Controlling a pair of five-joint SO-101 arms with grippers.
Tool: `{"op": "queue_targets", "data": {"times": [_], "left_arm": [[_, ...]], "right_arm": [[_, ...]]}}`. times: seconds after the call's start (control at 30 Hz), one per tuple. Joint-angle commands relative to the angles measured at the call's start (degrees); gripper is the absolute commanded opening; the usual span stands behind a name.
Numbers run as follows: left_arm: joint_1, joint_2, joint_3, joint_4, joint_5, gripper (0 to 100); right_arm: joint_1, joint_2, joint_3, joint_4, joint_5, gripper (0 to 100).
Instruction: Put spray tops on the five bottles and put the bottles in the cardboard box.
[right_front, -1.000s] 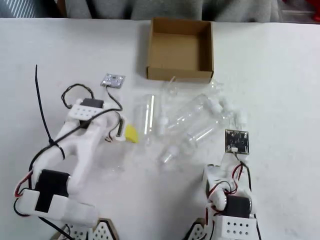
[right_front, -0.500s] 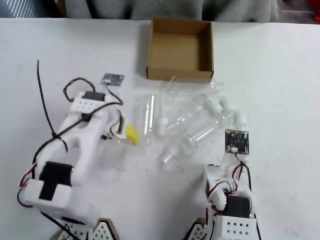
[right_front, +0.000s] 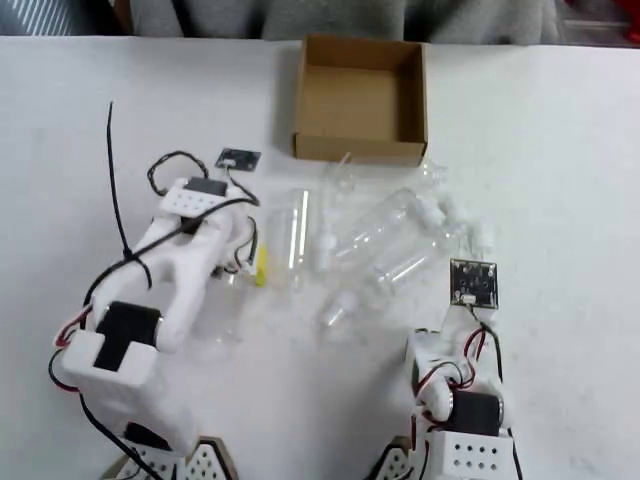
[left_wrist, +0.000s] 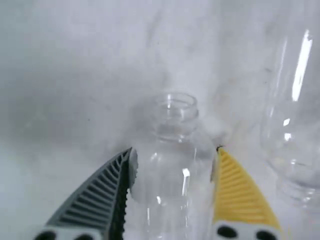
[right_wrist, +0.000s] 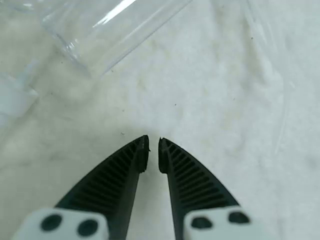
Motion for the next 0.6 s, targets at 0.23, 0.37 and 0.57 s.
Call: {"op": "queue_targets", "data": {"times": [0.23,0.37,0.57], "left_arm": [[-6.4,-1.1,-0.4,-4.6,-4.1,7],[-11.0,-1.0,0.8,-7.6,-4.6,7],[-12.7,-1.1,1.3,-7.6,-4.6,7]], "right_arm": [[-1.2,-0.5,-0.6,0.0,-0.3,2.0],[-1.1,-0.6,-2.5,-3.7,-0.4,2.1],[2.2,-0.6,0.3,-13.4,-0.1,2.2]]}}
